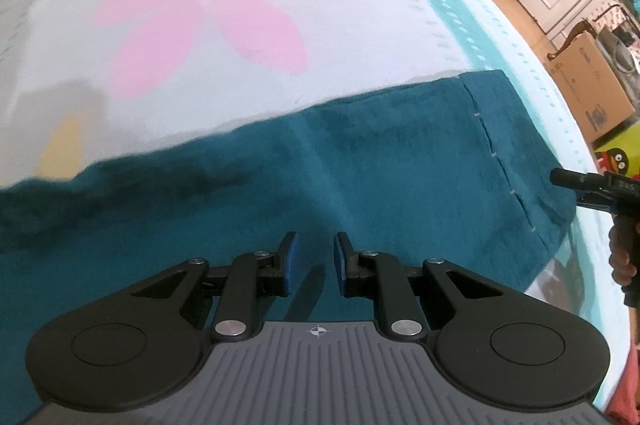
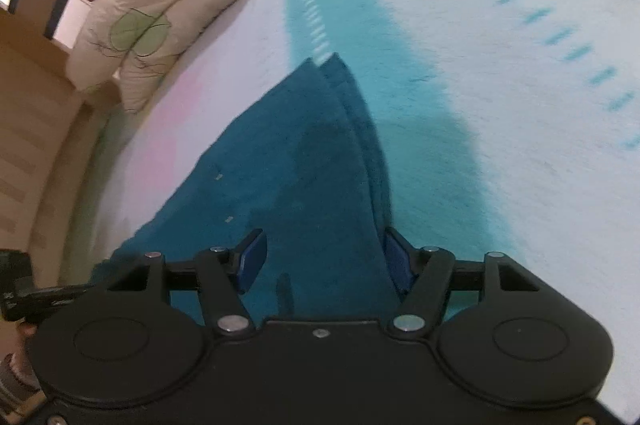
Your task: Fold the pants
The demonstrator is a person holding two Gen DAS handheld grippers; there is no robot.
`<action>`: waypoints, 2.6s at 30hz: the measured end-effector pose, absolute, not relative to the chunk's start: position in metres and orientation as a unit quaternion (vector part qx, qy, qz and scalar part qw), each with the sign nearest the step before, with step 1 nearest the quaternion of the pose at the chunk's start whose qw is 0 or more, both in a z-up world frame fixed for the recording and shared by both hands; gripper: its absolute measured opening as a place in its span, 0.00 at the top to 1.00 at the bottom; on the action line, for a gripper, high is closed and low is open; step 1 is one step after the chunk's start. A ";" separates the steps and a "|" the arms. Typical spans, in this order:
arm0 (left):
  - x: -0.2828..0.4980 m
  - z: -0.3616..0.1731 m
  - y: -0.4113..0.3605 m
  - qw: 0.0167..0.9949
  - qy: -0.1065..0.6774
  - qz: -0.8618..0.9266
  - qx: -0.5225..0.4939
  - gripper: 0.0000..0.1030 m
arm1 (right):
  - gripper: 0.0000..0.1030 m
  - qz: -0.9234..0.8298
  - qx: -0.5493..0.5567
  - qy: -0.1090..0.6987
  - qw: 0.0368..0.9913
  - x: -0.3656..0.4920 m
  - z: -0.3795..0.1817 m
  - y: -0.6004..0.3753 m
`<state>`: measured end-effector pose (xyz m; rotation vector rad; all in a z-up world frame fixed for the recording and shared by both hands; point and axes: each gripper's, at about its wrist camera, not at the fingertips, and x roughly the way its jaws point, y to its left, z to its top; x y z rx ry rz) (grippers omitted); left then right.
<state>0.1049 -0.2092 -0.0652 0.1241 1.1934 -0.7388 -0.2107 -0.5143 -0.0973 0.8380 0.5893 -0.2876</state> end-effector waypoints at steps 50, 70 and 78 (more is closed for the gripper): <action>0.082 -0.045 0.060 0.827 0.539 -0.112 -0.114 0.82 | 0.82 0.171 0.214 0.396 0.876 0.036 -0.090 -0.181; 0.046 -0.039 -0.005 0.820 0.519 -0.238 -0.042 0.82 | 0.63 -0.041 0.176 0.357 0.917 0.015 -0.084 -0.303; 0.055 -0.070 0.004 0.810 0.549 -0.199 -0.059 0.82 | 0.81 -0.072 0.191 0.369 0.907 0.012 -0.095 -0.324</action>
